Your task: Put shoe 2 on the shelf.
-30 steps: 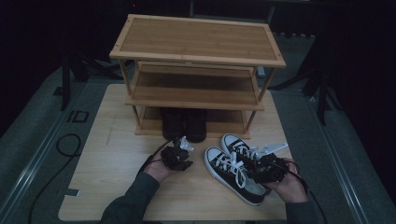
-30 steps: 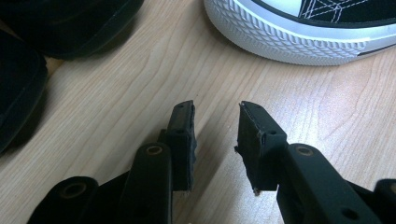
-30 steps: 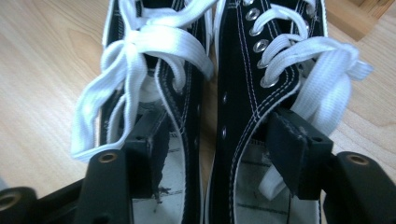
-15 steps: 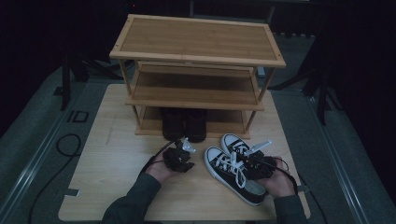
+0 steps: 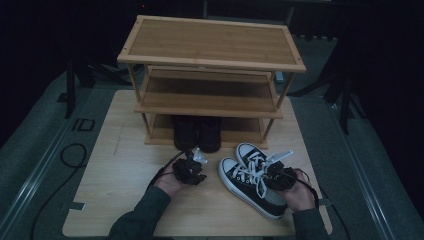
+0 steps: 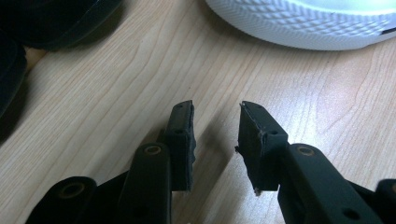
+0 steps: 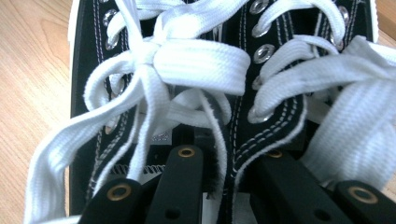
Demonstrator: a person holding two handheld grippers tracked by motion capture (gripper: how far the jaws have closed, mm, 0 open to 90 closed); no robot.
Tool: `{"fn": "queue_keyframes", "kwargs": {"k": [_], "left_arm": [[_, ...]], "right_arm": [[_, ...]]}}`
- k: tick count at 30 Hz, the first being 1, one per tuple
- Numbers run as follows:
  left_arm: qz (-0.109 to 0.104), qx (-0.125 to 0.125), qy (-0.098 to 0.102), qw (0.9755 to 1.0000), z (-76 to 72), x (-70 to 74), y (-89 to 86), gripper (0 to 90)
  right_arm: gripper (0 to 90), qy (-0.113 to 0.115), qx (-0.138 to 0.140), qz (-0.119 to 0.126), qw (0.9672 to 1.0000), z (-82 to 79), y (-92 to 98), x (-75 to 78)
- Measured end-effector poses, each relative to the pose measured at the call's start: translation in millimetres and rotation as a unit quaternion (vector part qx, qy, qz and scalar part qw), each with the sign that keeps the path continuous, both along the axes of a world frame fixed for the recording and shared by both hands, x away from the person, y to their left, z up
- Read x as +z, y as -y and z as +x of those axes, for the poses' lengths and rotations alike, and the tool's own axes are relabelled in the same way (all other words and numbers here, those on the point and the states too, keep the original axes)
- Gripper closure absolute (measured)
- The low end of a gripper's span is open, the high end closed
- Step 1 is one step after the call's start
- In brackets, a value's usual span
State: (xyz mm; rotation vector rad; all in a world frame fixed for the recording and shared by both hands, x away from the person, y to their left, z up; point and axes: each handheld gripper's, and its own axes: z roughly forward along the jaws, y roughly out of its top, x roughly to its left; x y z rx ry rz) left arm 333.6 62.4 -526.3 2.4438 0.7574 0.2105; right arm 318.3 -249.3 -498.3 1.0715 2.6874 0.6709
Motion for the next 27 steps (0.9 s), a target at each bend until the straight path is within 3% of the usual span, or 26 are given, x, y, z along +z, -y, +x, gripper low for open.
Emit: {"fn": "queue_keyframes", "kwargs": {"k": [5, 13, 27], "left_arm": [[-0.002, 0.003, 0.002, 1.0000, 0.2, 1.1, -2.2, 65.9], [-0.001, 0.002, 0.002, 1.0000, -0.2, 1.7, -2.5, 65.5], [0.000, 0.006, 0.002, 1.0000, -1.3, 2.4, -7.8, 65.4]], "right_arm": [[86.1, -0.010, 0.012, 0.009, 0.9998, 0.2, 4.0, 4.0], [85.8, 0.018, 0.010, 0.033, 0.9992, -0.5, 12.2, 25.3], [85.4, 0.023, 0.061, 0.018, 0.9978, 7.8, 12.3, 71.1]]}}
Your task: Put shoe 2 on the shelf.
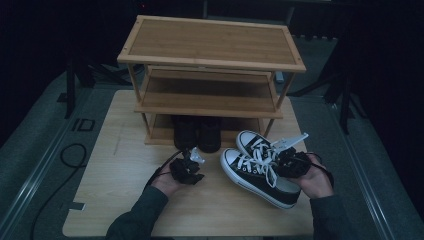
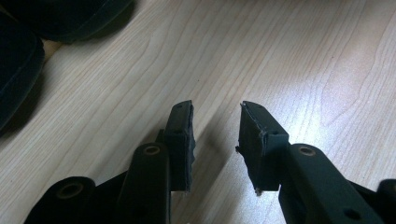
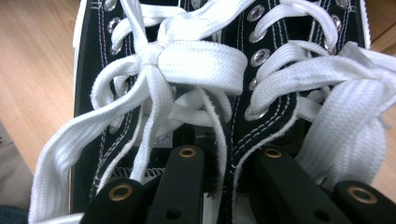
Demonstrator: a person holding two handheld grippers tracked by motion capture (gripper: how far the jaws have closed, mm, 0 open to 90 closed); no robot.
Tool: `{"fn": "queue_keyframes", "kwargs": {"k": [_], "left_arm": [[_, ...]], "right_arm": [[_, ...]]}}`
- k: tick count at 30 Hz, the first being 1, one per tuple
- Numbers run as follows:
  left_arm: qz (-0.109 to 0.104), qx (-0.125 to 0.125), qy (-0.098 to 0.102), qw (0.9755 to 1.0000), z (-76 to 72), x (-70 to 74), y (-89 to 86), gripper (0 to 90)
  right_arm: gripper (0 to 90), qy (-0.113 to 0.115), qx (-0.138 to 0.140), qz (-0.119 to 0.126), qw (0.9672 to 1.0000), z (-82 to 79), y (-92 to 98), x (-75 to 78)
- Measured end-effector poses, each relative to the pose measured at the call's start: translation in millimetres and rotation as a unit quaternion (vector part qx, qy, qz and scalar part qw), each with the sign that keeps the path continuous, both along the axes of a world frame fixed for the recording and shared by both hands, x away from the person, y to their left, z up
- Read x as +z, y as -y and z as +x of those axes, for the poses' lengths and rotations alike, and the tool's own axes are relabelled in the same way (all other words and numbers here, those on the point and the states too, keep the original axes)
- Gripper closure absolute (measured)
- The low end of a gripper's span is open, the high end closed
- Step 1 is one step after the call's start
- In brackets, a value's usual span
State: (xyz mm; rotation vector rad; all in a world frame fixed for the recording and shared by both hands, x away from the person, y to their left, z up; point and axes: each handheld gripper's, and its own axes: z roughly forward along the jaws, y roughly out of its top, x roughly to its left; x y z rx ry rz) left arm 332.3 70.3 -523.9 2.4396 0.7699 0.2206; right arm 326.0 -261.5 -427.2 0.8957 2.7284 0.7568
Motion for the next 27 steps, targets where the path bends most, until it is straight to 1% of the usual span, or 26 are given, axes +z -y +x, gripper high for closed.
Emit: {"fn": "queue_keyframes", "kwargs": {"k": [5, 8, 11, 20, 22, 27], "left_arm": [[0.003, 0.001, 0.001, 1.0000, 0.1, 0.4, -1.9, 65.4], [0.003, 0.003, 0.001, 1.0000, -0.4, 0.0, -2.9, 65.7], [0.001, 0.004, 0.001, 1.0000, -0.7, -0.4, -3.9, 65.7], [0.006, 0.008, -0.001, 0.9999, -2.1, -2.9, -11.9, 65.4], [0.005, 0.012, -0.001, 0.9999, -1.9, -2.5, -14.9, 65.4], [-0.002, 0.021, 0.002, 0.9998, -0.4, 1.0, -22.1, 65.4]], "right_arm": [[85.4, -0.004, 0.021, -0.003, 0.9998, 4.3, -3.7, 14.4], [85.4, -0.003, 0.036, -0.009, 0.9993, 6.3, -6.9, 20.8], [85.4, -0.006, 0.056, -0.020, 0.9982, 9.5, -11.2, 28.0], [85.4, -0.013, 0.099, -0.038, 0.9943, 18.2, -22.7, 47.9], [85.4, -0.014, 0.107, -0.032, 0.9936, 19.2, -24.3, 53.7], [85.3, -0.015, 0.122, -0.009, 0.9924, 20.2, -28.3, 68.1]]}}
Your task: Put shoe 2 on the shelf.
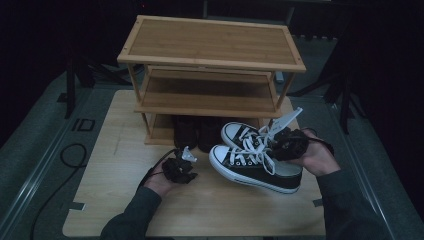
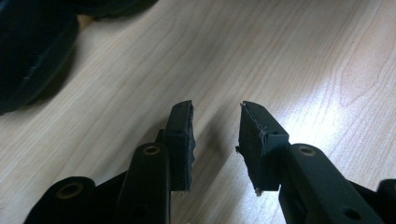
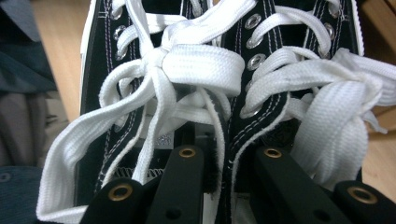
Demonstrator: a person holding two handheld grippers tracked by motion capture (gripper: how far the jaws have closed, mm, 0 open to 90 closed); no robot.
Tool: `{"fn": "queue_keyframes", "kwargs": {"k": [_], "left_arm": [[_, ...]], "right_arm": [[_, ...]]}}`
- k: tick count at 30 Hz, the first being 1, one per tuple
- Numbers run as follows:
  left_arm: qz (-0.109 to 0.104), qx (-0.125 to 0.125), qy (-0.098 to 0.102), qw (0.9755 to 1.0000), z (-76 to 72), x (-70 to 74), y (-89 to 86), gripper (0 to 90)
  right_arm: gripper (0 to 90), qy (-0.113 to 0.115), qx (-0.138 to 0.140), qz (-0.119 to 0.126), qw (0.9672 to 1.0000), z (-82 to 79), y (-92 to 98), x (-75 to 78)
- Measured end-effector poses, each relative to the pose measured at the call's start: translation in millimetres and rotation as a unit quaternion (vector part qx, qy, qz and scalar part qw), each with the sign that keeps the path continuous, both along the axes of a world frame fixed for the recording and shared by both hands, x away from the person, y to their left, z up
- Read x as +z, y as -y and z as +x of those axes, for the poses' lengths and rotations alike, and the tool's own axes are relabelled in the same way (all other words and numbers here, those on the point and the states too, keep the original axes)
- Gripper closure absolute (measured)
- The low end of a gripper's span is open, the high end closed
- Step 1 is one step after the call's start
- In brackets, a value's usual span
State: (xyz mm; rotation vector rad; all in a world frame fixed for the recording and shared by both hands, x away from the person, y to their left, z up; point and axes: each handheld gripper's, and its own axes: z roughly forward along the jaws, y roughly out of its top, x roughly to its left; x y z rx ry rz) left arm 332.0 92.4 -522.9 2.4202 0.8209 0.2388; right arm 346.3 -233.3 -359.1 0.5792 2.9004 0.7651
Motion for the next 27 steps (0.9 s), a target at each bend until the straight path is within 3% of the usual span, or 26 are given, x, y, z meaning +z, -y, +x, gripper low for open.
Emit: {"fn": "queue_keyframes", "kwargs": {"k": [13, 14, 20, 27], "left_arm": [[-0.011, 0.012, 0.002, 0.9999, -0.4, 0.8, -6.8, 65.1], [-0.003, 0.007, 0.003, 1.0000, 0.0, 1.7, -8.2, 65.1], [-0.009, 0.011, 0.003, 0.9999, -0.8, 2.7, -10.0, 65.0], [-0.004, 0.005, 0.000, 1.0000, -0.5, 0.9, -7.5, 64.9]], "right_arm": [[85.3, 0.012, 0.060, 0.020, 0.9979, 1.3, -29.8, 41.4], [85.3, 0.013, 0.060, 0.020, 0.9979, 2.8, -31.5, 44.1], [85.2, 0.022, 0.038, 0.013, 0.9989, 18.2, -38.1, 57.7], [85.3, 0.039, -0.014, 0.033, 0.9986, 42.8, -45.4, 62.3]]}}
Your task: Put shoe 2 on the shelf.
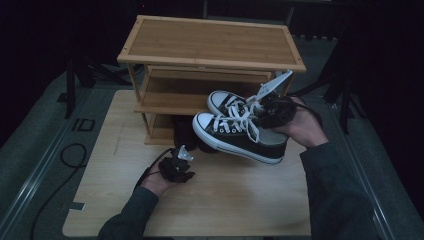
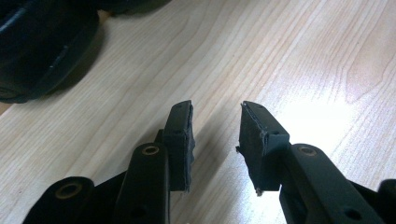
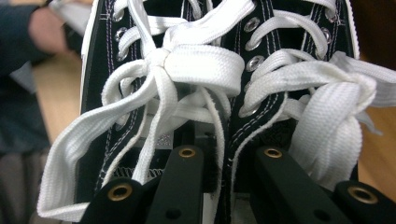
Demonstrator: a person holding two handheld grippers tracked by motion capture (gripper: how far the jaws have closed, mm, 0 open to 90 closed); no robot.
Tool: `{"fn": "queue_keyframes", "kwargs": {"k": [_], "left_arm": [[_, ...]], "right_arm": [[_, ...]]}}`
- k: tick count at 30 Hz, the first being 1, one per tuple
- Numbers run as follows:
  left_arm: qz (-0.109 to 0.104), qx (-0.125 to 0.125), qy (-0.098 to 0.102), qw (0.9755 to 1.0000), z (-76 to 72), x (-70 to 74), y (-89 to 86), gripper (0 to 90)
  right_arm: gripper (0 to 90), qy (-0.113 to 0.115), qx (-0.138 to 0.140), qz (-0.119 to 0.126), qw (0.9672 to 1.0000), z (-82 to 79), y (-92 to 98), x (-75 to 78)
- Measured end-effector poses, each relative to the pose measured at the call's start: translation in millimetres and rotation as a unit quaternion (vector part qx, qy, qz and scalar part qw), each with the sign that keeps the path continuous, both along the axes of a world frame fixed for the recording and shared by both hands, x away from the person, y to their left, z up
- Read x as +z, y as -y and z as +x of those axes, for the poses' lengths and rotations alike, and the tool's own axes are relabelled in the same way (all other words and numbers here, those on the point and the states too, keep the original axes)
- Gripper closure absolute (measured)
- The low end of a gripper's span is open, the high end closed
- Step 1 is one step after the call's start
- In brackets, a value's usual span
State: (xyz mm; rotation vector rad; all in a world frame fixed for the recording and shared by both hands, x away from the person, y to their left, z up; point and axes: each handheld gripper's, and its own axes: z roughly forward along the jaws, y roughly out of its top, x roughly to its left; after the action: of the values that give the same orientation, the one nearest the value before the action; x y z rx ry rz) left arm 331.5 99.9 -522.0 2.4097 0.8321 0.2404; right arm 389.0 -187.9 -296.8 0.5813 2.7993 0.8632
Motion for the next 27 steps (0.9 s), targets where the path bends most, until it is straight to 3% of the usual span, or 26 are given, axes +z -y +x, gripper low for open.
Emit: {"fn": "queue_keyframes", "kwargs": {"k": [7, 15, 20, 27], "left_arm": [[-0.004, -0.001, 0.001, 1.0000, -1.2, 1.0, 1.1, 64.7], [-0.005, 0.000, 0.001, 1.0000, -1.1, 1.2, 1.4, 64.6], [-0.004, -0.001, 0.001, 1.0000, -0.9, 1.3, 2.6, 64.6], [-0.005, -0.003, 0.003, 1.0000, -0.8, 2.5, 3.6, 64.6]], "right_arm": [[85.3, 0.009, -0.047, -0.003, 0.9989, 20.8, -15.1, -2.3], [85.2, 0.037, -0.082, -0.011, 0.9959, 34.5, -33.4, -7.4], [85.2, 0.063, -0.117, -0.010, 0.9911, 35.0, -44.9, -9.6], [85.2, 0.073, -0.149, -0.004, 0.9861, 37.3, -52.7, -12.6]]}}
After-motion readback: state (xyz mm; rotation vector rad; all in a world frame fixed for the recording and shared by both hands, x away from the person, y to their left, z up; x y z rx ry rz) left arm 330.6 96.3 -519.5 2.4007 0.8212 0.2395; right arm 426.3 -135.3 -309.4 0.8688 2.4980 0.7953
